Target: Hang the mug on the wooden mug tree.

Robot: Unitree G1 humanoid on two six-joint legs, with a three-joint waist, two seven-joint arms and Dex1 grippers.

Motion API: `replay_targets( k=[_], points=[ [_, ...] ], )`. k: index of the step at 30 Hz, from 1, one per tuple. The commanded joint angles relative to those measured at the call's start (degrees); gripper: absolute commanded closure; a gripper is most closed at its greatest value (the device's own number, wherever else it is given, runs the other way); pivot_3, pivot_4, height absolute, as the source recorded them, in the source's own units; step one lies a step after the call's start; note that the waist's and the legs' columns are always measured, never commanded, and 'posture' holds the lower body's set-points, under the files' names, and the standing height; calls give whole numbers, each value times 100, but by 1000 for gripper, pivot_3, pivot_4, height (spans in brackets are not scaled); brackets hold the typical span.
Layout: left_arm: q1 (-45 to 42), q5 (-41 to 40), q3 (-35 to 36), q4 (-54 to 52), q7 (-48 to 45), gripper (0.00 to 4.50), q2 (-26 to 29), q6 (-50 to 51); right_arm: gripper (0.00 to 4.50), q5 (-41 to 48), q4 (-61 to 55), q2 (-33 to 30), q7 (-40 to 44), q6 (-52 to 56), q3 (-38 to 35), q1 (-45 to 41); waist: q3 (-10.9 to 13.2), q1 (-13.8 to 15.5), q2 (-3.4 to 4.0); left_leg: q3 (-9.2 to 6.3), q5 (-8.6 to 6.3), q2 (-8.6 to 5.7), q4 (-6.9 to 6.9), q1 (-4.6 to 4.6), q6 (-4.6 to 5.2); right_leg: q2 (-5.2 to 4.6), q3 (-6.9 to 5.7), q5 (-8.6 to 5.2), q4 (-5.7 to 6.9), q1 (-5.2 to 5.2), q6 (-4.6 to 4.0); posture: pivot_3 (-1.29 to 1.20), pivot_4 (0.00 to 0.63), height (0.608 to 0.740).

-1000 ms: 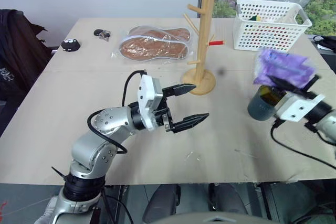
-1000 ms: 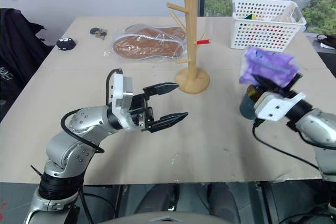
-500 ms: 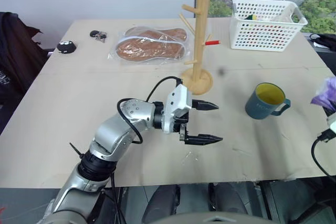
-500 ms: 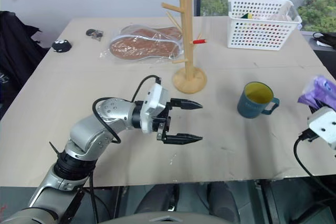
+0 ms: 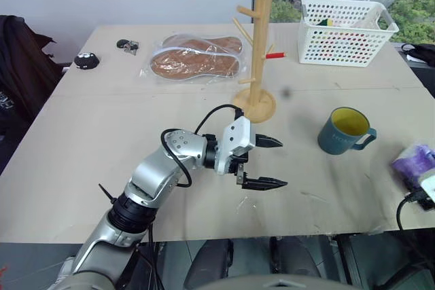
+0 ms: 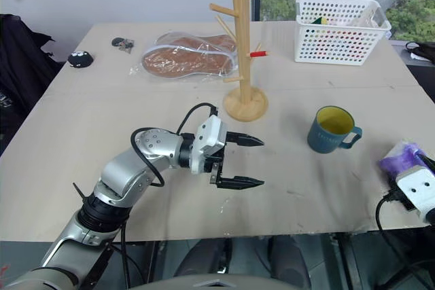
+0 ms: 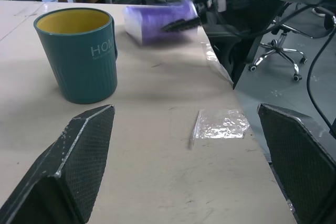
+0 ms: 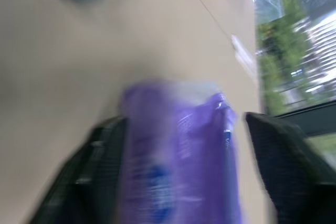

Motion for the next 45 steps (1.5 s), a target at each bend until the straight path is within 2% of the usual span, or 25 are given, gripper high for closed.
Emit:
replay_targets(
  k=[1, 6, 11, 19, 33, 34, 36, 37, 42, 43, 45],
  points=[
    [-17, -3, 135, -103, 1, 0, -13, -105, 513, 1225, -955, 213, 130, 723, -157, -47, 0, -12, -1, -1, 0, 1, 0, 0, 1, 1, -1, 0, 0, 0, 0, 0, 150, 740],
    [2, -186, 246, -311, 210, 0, -133, 107, 513, 1540, -1123, 695, -569, 1458, 338, -785, 0, -21, -3, 3, 0, 1, 4, 2, 1, 0, 1, 1, 1, 1, 0, 0, 150, 740],
    [-77, -57, 300, -501, 787, 0, -186, 520, 513, 1092, -256, 987, -1005, 1282, 947, -1393, 1, -3, -2, -6, 1, -1, 3, -1, -2, 2, -7, 0, 3, -2, 0, 0, 150, 740],
    [-170, -8, 256, -829, 1185, 0, -140, 972, 513, 1053, 672, 1031, -1138, 800, 968, -1906, 2, -19, -1, -4, 15, -9, 2, -1, -25, -1, -4, 1, 4, -3, 1, 0, 150, 740],
    [-146, 326, 166, -996, 1810, 0, -209, 1177, 513, 1291, 1279, 953, -956, 675, 1035, -2383, 2, -23, 0, -5, 14, -9, 2, 0, -25, 2, -4, 1, 9, -3, 1, 0, 150, 740],
    [-132, 334, 157, -1006, 1817, 0, -212, 1171, 888, 1290, 1329, 948, -931, 655, 1050, -2406, 2, -23, 0, -4, 14, -10, 2, 0, -25, 1, -3, 1, 9, -3, 1, 0, 150, 740],
    [-90, 340, 159, -1041, 1838, 0, -212, 1160, 1285, 1329, 1406, 930, -846, 689, 1107, -2443, 2, -25, 0, -4, 14, -10, 2, 0, -24, 2, -3, 1, 9, -3, 1, 0, 150, 740],
    [-67, 337, 167, -1063, 1853, 0, -212, 1157, 1681, 1339, 1449, 922, -810, 684, 1129, -2468, 2, -26, 0, -3, 14, -10, 2, 0, -24, 1, -2, 1, 9, -3, 1, 0, 150, 740],
    [12, 309, 241, -1145, 1941, 0, -207, 1188, 4177, 1460, 1528, 875, -651, 744, 1186, -2536, 2, -21, 0, -4, 14, -9, 2, 0, -25, 1, -3, 1, 8, -3, 1, 0, 150, 740],
    [22, 297, 256, -1151, 1966, 0, -213, 1201, 4425, 1498, 1527, 864, -596, 777, 1204, -2536, 2, -21, 0, -4, 14, -10, 2, 0, -24, 1, -3, 1, 8, -3, 1, 0, 150, 740],
    [57, 293, 278, -1158, 2014, 0, -232, 1193, 4425, 1572, 1510, 824, -497, 838, 1241, -2533, 2, -24, 0, -4, 14, -10, 2, 0, -24, 1, -3, 1, 8, -3, 1, 0, 150, 740]
  ],
)
